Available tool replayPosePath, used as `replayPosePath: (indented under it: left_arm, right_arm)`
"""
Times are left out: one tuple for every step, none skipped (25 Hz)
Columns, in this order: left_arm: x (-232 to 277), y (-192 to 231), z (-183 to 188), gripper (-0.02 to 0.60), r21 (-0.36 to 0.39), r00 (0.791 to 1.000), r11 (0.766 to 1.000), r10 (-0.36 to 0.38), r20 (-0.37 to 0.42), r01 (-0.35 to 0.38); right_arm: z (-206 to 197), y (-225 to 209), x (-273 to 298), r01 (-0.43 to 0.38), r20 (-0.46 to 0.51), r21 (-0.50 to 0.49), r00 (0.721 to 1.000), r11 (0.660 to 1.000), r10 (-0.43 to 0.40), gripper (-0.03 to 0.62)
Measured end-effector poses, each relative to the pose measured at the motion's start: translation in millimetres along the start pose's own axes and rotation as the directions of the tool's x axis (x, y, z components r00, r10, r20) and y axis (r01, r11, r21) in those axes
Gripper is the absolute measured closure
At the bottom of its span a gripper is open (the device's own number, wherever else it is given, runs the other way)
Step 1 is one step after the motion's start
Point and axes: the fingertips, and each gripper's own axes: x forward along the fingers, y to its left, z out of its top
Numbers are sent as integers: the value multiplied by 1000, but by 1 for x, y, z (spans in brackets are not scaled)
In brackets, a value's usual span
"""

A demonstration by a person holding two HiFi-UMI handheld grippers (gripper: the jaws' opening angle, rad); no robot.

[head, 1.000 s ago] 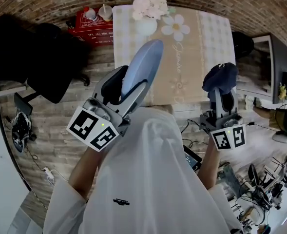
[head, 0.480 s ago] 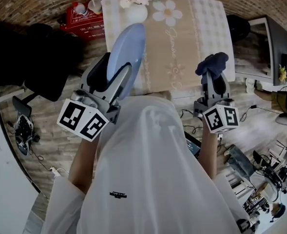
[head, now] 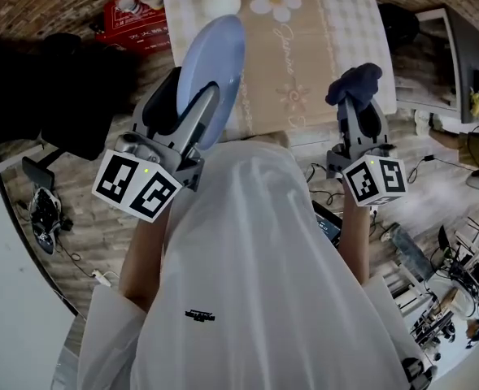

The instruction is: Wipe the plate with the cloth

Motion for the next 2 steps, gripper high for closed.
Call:
replayPosePath:
  left_arm:
    - [0, 0, -1, 308, -5, 1000, 1000, -1, -1, 1]
    - [-1, -1, -3, 307, -11, 1000, 1000, -1, -3, 1]
  right_arm:
    - [-1, 1, -2, 1, -3, 0, 1000, 1000, -1, 470]
    - [-2, 2, -4, 1, -5, 0, 1000, 1000, -1, 470]
